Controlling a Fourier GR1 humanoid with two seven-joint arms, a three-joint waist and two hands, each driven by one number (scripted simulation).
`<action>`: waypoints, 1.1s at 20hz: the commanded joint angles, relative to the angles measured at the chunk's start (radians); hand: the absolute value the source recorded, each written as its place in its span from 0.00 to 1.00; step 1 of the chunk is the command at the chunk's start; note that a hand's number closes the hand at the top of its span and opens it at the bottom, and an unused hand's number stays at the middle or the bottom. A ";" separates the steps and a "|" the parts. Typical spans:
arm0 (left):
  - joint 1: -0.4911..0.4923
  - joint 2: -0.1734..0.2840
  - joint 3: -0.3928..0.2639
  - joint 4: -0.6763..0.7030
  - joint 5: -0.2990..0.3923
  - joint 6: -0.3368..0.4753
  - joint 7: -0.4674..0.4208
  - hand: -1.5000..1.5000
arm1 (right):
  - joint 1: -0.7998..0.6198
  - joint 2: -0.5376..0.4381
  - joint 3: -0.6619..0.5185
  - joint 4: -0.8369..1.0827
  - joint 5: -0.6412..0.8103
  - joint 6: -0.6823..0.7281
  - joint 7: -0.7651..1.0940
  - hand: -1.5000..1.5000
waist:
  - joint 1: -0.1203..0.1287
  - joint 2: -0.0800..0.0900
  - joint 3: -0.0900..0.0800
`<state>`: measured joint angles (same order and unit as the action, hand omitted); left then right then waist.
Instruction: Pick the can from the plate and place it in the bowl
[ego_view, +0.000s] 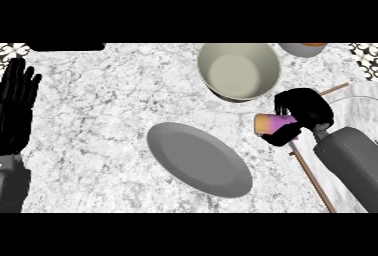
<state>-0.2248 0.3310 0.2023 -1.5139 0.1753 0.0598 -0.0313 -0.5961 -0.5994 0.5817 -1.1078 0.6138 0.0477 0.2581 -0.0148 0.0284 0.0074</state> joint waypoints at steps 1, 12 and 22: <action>-0.001 -0.004 0.000 -0.001 0.001 0.001 -0.005 0.50 | -0.049 -0.220 -0.125 0.090 -0.059 0.005 -0.234 1.00 | 0.011 0.013 0.004; -0.026 -0.017 -0.030 -0.007 0.002 -0.017 -0.002 0.50 | -0.161 -0.485 -0.399 0.369 -0.298 0.109 -0.907 1.00 | 0.064 0.007 0.002; -0.082 -0.011 -0.035 0.023 0.007 -0.029 0.018 0.50 | -0.384 -0.484 -0.477 0.598 -0.412 0.462 -1.131 1.00 | 0.096 -0.001 -0.005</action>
<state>-0.2877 0.3203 0.1624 -1.5021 0.1759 0.0323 -0.0173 -0.8944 -1.0839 0.1218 -0.5791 0.2317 0.3472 -0.7840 0.0718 0.0301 0.0047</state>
